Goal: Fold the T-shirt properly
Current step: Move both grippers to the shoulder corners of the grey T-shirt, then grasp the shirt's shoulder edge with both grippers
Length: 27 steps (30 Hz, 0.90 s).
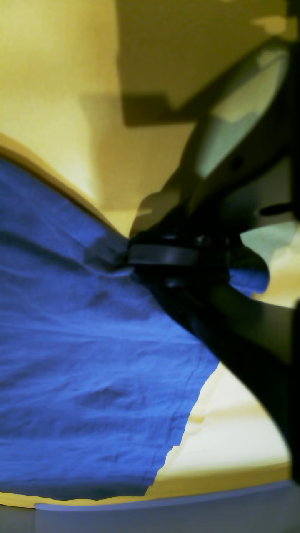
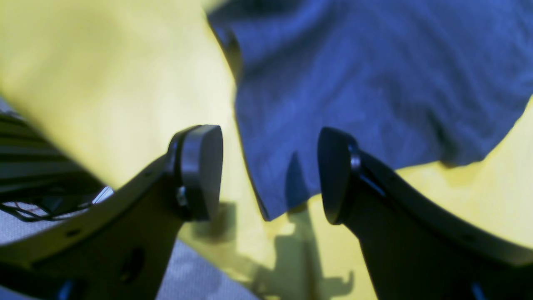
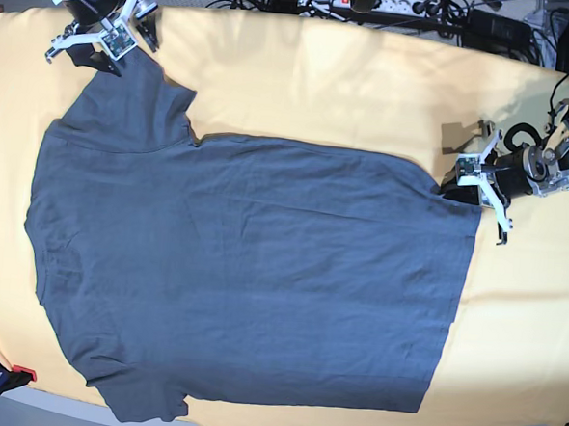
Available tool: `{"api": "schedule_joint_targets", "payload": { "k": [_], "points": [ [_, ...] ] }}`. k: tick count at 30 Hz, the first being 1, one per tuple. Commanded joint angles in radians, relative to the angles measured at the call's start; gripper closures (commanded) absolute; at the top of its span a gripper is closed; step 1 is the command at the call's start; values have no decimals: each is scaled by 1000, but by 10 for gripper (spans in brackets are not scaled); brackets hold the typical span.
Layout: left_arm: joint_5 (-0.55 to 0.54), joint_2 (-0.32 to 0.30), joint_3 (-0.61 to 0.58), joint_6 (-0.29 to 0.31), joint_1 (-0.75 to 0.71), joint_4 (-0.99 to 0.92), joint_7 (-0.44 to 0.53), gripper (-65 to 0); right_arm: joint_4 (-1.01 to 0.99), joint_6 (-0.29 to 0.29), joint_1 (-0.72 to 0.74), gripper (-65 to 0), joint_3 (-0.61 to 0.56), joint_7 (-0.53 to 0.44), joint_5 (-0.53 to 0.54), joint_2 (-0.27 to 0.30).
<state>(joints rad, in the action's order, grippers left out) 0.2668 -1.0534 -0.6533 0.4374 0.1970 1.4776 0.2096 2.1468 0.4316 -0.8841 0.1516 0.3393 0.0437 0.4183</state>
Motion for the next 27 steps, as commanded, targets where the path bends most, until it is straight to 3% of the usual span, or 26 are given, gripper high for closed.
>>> {"api": "schedule_joint_targets", "payload": {
  "k": [1, 9, 11, 14, 17, 23, 27],
  "points": [
    [4, -21, 5, 14, 8, 5, -8, 0, -6, 12, 0, -379, 4, -25, 9, 9],
    [4, -21, 5, 14, 9, 5, -8, 0, -166, 22, 75, -375, 4, -18, -11, 9],
    [4, -22, 5, 14, 9, 4, -8, 0, -185, 6, 91, -344, 4, -14, -32, 9],
    [4, -22, 5, 14, 9, 5, -8, 0, -194, -5, 103, -217, 4, -13, -71, 11],
    [4, -22, 5, 14, 9, 5, -8, 0, -193, -41, 103, 0, 4, -13, -74, 11],
    [4, -37, 5, 14, 9, 5, -6, 0, -121, -96, 103, 0, 9, -5, -74, 14],
    [4, -77, 5, 16, 8, 31, 0, 0, 3, -100, 70, 0, 34, 43, -74, 45]
  ]
}}
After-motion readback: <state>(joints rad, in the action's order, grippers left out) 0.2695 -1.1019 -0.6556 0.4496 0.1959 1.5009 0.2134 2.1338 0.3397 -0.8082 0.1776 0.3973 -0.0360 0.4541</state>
